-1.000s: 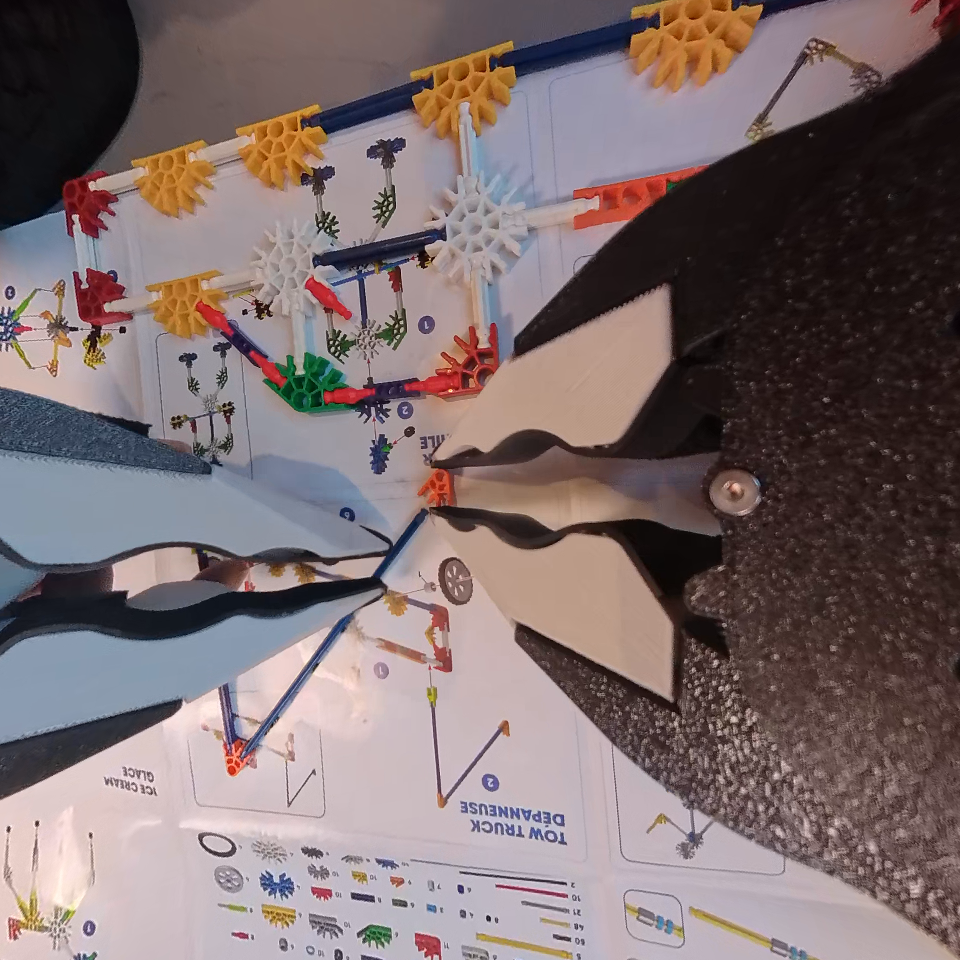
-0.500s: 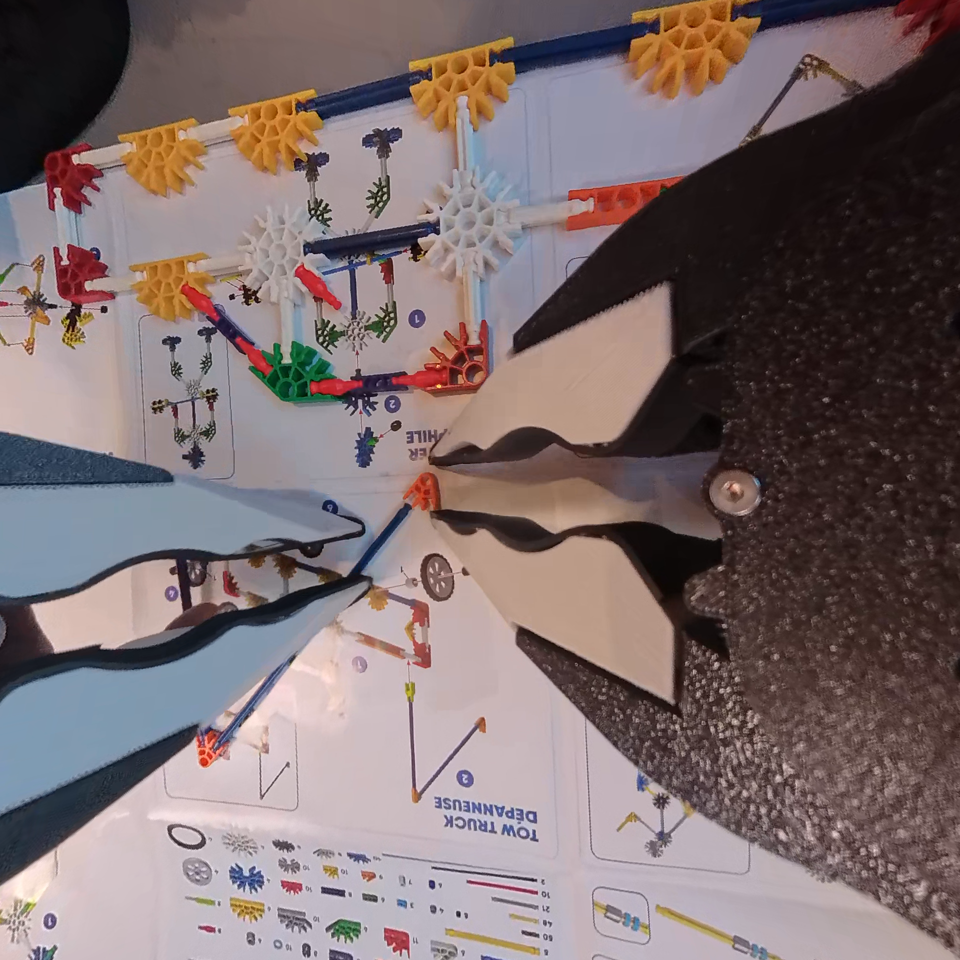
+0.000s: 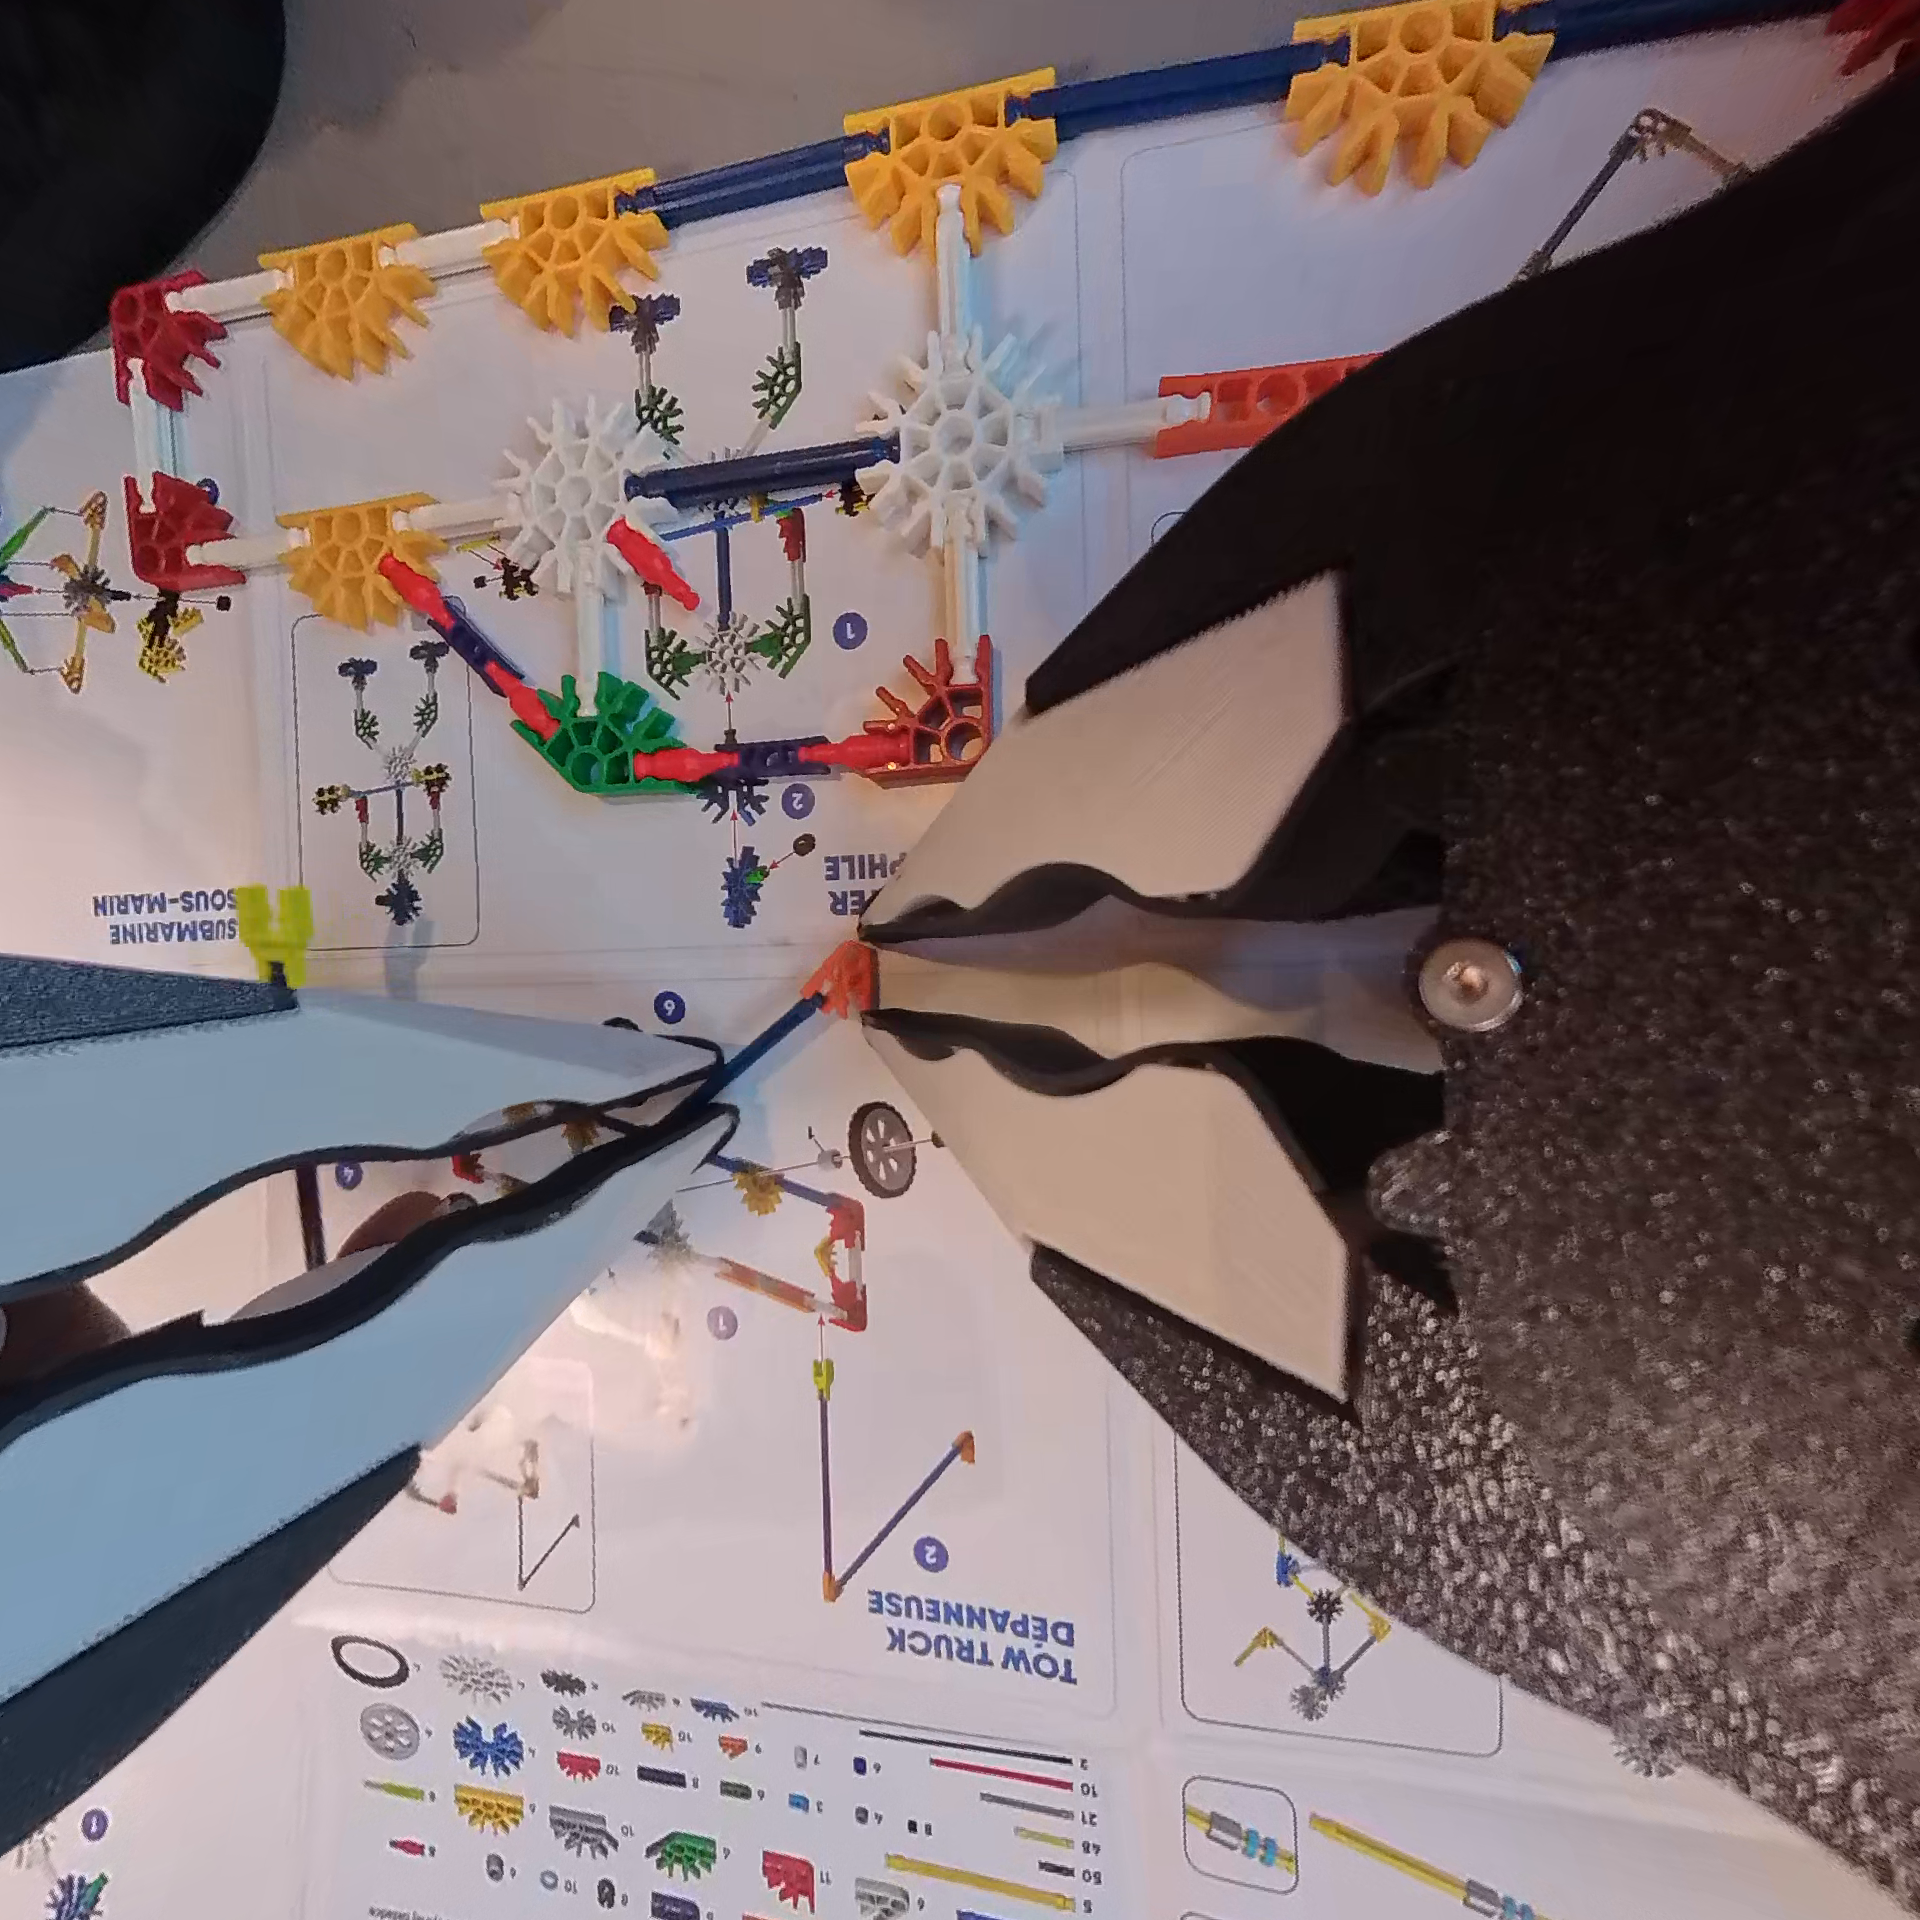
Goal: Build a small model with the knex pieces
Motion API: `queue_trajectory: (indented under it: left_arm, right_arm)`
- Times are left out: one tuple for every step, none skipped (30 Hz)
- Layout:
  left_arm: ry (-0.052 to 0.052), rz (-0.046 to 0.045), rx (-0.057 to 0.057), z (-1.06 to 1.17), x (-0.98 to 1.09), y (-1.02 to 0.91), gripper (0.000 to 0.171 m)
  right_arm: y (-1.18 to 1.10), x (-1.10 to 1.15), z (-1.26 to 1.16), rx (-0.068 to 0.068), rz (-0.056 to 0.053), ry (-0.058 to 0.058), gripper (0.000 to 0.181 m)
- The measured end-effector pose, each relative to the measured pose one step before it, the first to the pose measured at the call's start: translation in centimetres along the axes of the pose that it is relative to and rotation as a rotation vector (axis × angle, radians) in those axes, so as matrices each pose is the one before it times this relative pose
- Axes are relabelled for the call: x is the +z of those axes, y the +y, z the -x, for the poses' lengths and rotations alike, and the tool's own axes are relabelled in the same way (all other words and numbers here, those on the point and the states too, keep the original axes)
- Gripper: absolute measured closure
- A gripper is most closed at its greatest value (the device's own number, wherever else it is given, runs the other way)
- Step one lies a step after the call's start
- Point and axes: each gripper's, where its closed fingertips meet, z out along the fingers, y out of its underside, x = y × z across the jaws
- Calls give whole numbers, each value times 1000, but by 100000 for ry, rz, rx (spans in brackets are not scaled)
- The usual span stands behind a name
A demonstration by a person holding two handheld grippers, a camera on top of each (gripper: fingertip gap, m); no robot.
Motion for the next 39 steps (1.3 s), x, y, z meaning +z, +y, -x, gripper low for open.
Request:
queue_trajectory:
  left_arm:
    - [-201,-27,3,0,1,10,160]
    - [-76,-13,40,-15,-14,-3,161]
    - [-21,-13,67,-24,0,-2,161]
    - [-171,0,72,6,9,4,161]
    - [-232,-26,46,8,-13,-4,161]
    - [-377,-17,-22,42,-9,-7,161]
    - [-409,-27,-89,40,-31,0,160]
    - [-371,1,-190,47,-34,-7,159]
    - [-694,-10,-473,98,-48,-7,159]
    - [-1121,-90,-918,177,-36,-22,159]
    - [-1456,-193,-1523,243,-31,-58,159]
    - [-1656,-442,-1989,264,13,-132,159]
    - [-1515,-540,-1848,224,59,-172,159]
    - [-555,-279,-1124,38,122,-150,158]
    - [-172,199,-155,-80,157,-99,158]
    - [-674,648,666,-30,163,-23,158]
    - [-916,849,916,17,130,4,158]
    - [-911,411,582,61,101,-54,158]
    - [-627,265,150,58,68,-54,159]
    - [-420,413,323,53,53,0,160]
    - [-329,214,755,27,10,10,161]
    - [-303,49,645,10,-42,-7,161]
    - [-557,-125,117,85,-61,-4,161]
    - [-311,-178,-255,68,-85,-20,160]
    - [-25,-292,-330,36,-95,-16,160]
    - [15,-263,-313,47,-68,3,160]
    - [-45,-118,-364,66,-11,14,161]
    - [43,95,-403,37,37,50,162]
    - [160,227,-355,8,67,69,163]
    - [239,188,-180,-35,59,54,163]
    - [244,261,-125,-50,70,61,164]
    - [44,325,-173,-28,57,49,164]
    - [-58,167,-168,-1,12,28,164]
    - [-18,119,-336,24,-13,12,164]
    - [127,170,-728,20,-6,27,165]
    - [304,201,-1009,3,-5,15,165]
    - [142,315,-1034,24,-5,7,166]
    - [-124,441,-995,31,-3,10,166]
    - [-138,502,-939,22,10,-2,166]
  right_arm:
    - [-83,-91,35,166,-630,-200,178]
    - [-26,-86,-69,69,-260,348,178]
    - [62,-71,-145,-95,339,831,179]
    - [50,-24,-17,-205,312,213,179]
    - [-29,30,53,-91,-129,-181,179]
    - [-32,30,8,-132,-177,57,180]
    - [62,25,-28,-143,278,173,179]
    - [104,1,-22,-147,414,80,179]
    - [95,-9,-59,-9,279,331,179]
    - [126,-1,-30,-3,457,184,179]
    - [23,-1,-1,-116,-25,219,179]
    - [29,1,34,-125,226,233,179]
    - [88,23,63,-480,791,285,179]
    - [63,0,52,-683,661,401,179]
    - [151,-26,68,-397,1150,145,179]
    - [261,8,127,-461,1810,-176,179]
    - [398,104,28,-556,2315,521,179]
    - [-87,-23,82,-293,-633,104,179]
    - [37,-7,16,-303,69,522,180]
    - [31,-16,8,-322,88,473,179]
    - [31,-28,11,-185,-17,280,179]
    - [58,-32,4,124,-90,64,179]
    - [78,-56,-22,342,-218,69,180]
    - [93,-76,-52,461,-297,76,180]
    - [26,-88,-48,390,-683,42,180]
    - [-62,-91,-35,478,-1161,-14,180]
    - [-115,-77,-2,428,-1341,-134,180]
    - [-80,-57,21,121,-806,-129,180]
    - [-18,-5,-37,-49,-314,229,180]
    - [5,31,-17,17,-75,130,180]
    - [-35,75,9,28,-341,134,180]
    - [-112,104,79,73,-741,-257,180]
    - [7,114,61,27,-6,-75,180]
    - [47,126,-38,-241,109,539,180]
    - [14,97,11,111,-47,88,180]
    - [6,4,1,213,-248,27,180]
    - [17,-26,-5,233,-173,54,180]
    - [65,-41,-32,227,20,154,180]
    - [75,-50,-16,176,-171,197,180]
